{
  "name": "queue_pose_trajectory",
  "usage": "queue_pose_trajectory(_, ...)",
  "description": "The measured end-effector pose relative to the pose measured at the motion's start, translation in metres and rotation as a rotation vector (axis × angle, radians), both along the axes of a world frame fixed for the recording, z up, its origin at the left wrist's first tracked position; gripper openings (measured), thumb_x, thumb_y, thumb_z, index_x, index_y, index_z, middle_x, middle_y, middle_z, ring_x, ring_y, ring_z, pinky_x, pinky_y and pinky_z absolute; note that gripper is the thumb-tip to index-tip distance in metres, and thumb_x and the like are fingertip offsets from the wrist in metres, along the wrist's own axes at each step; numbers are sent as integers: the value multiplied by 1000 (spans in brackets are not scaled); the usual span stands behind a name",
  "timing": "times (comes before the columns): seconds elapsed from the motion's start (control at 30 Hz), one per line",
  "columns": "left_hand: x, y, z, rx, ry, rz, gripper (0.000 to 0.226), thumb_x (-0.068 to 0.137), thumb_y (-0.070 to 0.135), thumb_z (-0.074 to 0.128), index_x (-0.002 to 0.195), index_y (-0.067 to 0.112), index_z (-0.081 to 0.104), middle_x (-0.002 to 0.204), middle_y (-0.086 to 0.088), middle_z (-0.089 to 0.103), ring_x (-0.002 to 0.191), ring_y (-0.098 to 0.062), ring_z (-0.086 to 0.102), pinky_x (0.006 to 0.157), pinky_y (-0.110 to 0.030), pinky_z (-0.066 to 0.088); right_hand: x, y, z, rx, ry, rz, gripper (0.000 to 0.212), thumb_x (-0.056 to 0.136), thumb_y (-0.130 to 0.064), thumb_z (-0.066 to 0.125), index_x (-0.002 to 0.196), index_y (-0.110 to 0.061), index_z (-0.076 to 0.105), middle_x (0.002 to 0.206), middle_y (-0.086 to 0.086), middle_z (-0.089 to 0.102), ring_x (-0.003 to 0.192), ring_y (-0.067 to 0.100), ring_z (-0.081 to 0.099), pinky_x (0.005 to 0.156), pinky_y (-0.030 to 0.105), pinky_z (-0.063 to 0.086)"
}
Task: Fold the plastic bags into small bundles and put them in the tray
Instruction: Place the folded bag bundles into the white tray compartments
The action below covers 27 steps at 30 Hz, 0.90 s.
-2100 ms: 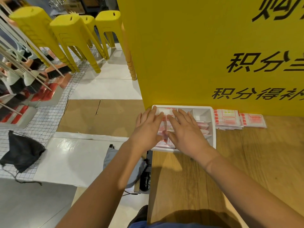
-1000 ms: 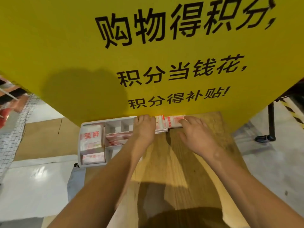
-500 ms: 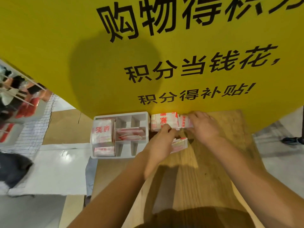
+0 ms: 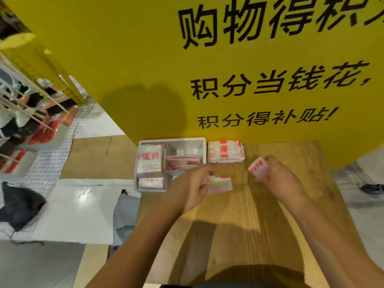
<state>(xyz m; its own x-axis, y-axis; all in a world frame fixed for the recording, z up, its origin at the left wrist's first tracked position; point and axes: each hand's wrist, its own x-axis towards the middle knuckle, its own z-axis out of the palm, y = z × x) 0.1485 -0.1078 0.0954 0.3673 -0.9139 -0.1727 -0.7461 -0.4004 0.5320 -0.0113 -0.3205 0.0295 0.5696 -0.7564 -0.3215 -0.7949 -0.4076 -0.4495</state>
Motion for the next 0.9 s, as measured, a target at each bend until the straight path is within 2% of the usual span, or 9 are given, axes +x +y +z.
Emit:
queue_pose_trajectory(0.1,29,32,10,30,-63,152,32,96,22,63,126,28,55,128,5,65,114,-15,62,91,-27,48,0,24,10,-105,-185,73,22,93,-23,67,113,-16,61,107,11,62,95,34,61,77,44,51)
queue_pose_trajectory(0.17,44,45,12,45,-81,214,27,95,22,64,121,26,58,128,4,65,116,-17,62,93,-31,48,8,44,23,-91,-295,149,21,93,-22,66,114,-22,64,102,2,57,94,27,60,77,39,49)
queue_pose_trajectory(0.27,60,47,9,51,-130,225,24,95,18,65,117,25,59,129,1,64,115,-21,61,95,-35,51,30,74,40,-57,-355,334,30,93,-14,66,122,-21,65,113,-4,56,103,15,56,80,24,40)
queue_pose_trajectory(0.37,72,39,2,65,-141,227,26,95,14,62,119,26,59,127,-1,64,108,-21,62,93,-33,52,47,94,47,-41,-315,467,16,94,-13,64,109,-19,65,105,-6,58,98,16,58,66,17,34)
queue_pose_trajectory(0.47,81,31,-5,33,-129,210,25,97,13,57,120,22,60,123,-4,64,102,-21,61,82,-29,49,54,107,46,-46,-300,546,16,94,-15,65,108,-23,64,103,-10,57,98,13,55,71,21,34)
queue_pose_trajectory(0.57,86,28,-8,-39,-147,174,22,96,12,56,117,19,60,119,-4,64,101,-23,61,77,-34,50,61,113,44,-80,-289,569,17,94,-17,64,110,-23,63,107,-6,61,101,15,55,78,25,38)
queue_pose_trajectory(0.67,92,27,-12,-83,-179,163,23,94,9,59,115,18,61,115,-3,65,98,-23,60,68,-32,43,68,118,45,-99,-258,565,16,96,-22,62,112,-24,60,111,-4,62,103,17,57,80,30,46)
queue_pose_trajectory(0.77,95,26,-18,-100,-189,149,26,92,7,61,115,17,63,115,-3,65,97,-22,60,65,-30,40,77,120,45,-113,-258,579,22,97,-26,62,119,-26,60,114,-5,62,105,17,59,82,32,49)
queue_pose_trajectory(0.9,92,26,-28,-133,-230,128,26,87,4,66,111,13,68,111,-5,61,97,-25,60,68,-32,46,87,121,38,-153,-269,574,30,98,-28,61,127,-24,59,120,-3,58,105,18,58,81,34,51)
